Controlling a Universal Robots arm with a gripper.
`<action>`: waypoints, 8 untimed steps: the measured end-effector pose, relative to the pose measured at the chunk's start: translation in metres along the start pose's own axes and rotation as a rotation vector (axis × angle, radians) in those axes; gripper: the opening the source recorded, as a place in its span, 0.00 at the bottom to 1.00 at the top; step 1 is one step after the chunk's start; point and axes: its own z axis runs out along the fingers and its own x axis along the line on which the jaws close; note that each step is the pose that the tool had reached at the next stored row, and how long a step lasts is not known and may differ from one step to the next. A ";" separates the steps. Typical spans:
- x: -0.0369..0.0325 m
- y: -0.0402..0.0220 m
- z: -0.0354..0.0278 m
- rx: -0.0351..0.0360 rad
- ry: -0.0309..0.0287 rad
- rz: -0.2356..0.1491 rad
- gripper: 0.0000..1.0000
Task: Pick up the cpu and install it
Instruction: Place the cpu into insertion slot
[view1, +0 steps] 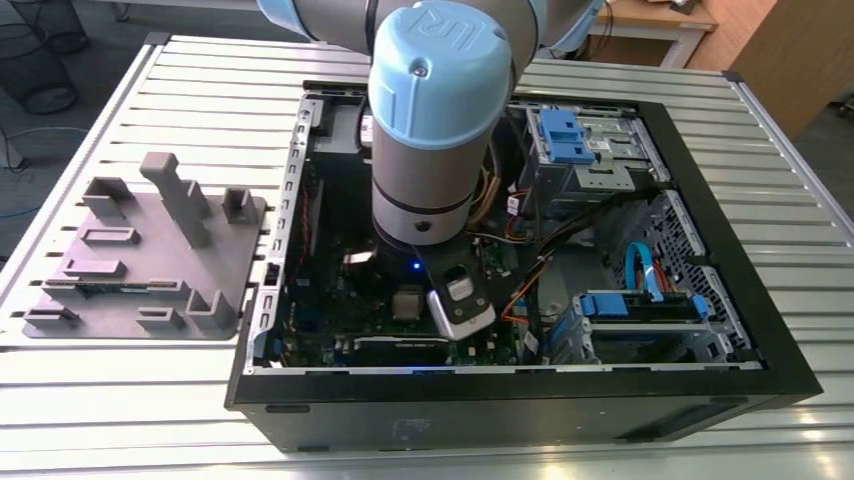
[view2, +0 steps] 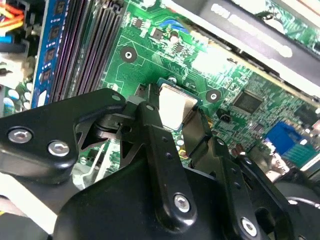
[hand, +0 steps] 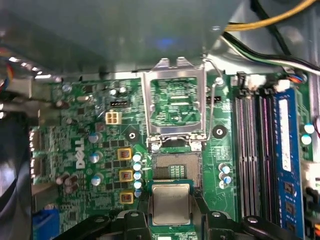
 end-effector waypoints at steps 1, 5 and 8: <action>0.0000 0.0000 0.0000 0.0000 0.0005 -0.018 0.44; -0.0001 0.0007 0.0001 -0.0001 0.0016 -0.052 0.44; 0.0001 0.0030 0.0001 -0.0002 0.0016 -0.052 0.44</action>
